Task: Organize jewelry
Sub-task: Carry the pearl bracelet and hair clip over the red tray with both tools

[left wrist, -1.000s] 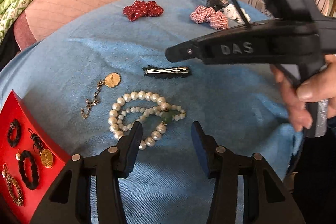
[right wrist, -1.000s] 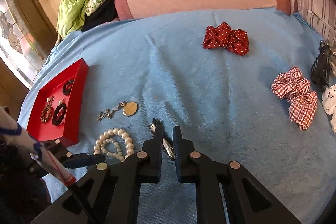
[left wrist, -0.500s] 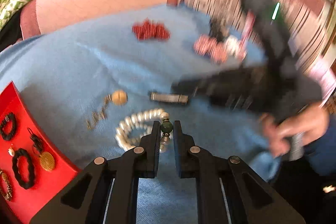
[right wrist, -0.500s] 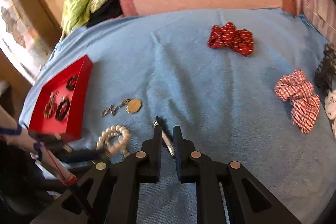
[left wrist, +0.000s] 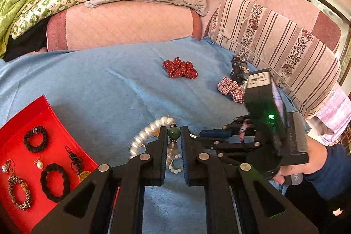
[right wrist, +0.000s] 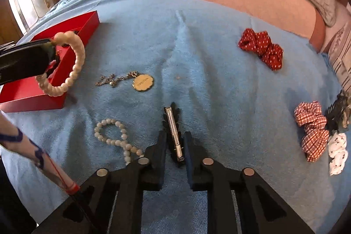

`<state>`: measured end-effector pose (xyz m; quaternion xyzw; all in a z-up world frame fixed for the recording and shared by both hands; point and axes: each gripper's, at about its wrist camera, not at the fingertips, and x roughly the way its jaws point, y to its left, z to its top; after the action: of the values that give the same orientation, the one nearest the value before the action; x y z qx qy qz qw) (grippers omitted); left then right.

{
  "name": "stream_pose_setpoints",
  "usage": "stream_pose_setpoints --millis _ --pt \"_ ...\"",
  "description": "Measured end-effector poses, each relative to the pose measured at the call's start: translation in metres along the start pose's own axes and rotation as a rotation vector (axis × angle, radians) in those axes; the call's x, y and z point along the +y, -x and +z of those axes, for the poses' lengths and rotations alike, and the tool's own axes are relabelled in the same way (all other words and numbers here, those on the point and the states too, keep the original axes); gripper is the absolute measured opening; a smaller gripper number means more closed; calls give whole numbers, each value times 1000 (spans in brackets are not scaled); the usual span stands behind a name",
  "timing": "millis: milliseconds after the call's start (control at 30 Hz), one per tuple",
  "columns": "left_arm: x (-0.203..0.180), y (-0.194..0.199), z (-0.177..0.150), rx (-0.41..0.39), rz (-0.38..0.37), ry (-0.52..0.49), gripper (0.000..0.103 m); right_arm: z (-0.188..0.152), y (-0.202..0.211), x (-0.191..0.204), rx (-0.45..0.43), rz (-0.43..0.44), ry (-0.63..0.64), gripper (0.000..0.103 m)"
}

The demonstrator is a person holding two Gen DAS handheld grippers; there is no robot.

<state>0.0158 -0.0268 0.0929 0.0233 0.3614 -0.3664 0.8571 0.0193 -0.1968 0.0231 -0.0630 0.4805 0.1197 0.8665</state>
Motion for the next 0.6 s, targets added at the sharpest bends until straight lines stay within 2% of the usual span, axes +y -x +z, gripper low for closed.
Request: stream_pose_setpoints --millis 267,600 --pt "3 1 1 -14 6 12 11 5 27 -15 -117 120 -119 11" --pt "12 15 7 -74 22 37 11 22 48 -7 -239 157 -161 11"
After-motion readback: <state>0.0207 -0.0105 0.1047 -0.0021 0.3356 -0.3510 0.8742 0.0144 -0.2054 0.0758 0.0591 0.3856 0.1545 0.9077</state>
